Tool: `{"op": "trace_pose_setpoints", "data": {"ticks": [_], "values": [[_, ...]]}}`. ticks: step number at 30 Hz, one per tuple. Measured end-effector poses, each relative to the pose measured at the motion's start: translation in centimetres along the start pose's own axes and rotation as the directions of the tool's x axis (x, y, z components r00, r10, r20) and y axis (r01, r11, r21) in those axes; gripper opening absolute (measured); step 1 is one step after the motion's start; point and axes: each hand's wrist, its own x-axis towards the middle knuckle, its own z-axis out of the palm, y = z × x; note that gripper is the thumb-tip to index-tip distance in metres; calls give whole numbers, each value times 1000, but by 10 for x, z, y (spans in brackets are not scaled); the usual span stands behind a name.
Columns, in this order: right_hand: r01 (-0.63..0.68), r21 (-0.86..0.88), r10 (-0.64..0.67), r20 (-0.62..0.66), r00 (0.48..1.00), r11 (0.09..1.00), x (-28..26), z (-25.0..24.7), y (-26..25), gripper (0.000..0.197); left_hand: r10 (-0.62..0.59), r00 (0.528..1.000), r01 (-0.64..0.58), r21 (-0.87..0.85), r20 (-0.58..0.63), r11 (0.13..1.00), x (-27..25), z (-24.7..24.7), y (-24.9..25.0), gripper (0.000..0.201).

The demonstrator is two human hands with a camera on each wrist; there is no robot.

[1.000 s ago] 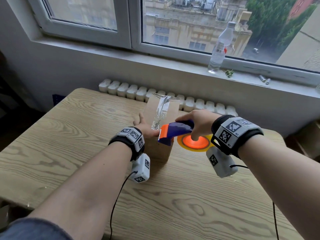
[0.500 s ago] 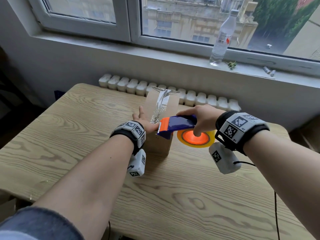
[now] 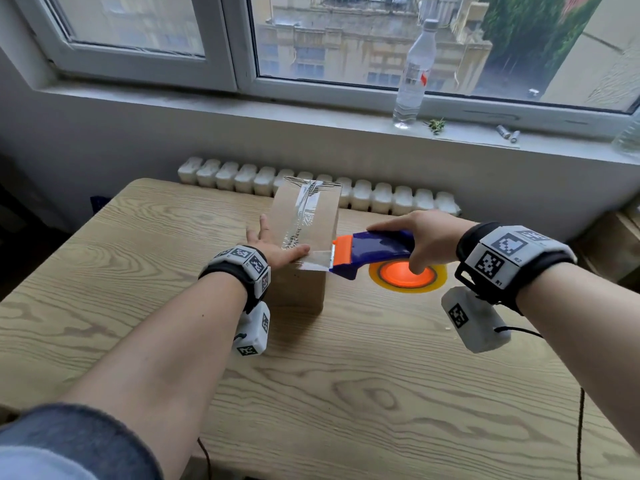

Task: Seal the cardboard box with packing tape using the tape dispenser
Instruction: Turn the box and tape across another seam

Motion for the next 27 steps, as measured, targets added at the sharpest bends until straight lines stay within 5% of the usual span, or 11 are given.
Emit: {"op": "trace_pose_setpoints", "data": {"ticks": [13, 17, 20, 23, 27], "values": [[-37, -15, 38, 51, 998, 999, -2, 22, 14, 92, 17, 1000, -17, -3, 0, 1000, 7, 3, -2, 122], [-28, -24, 29, 54, 998, 999, 2, 25, 12, 90, 26, 999, -23, 126, -20, 992, 8, 3, -3, 120], [-39, -23, 40, 52, 998, 999, 4, 26, 12, 90, 203, 975, -149, 410, -91, 900, 5, 7, 2, 100], [-49, -19, 50, 47, 998, 999, 8, 27, 10, 88, 418, 908, -368, 428, -27, 826, 2, 13, 16, 70], [-63, 36, 61, 39, 997, 997, 9, 32, 12, 83, 418, 906, -407, 408, 67, 817, 2, 28, 32, 72]]}}
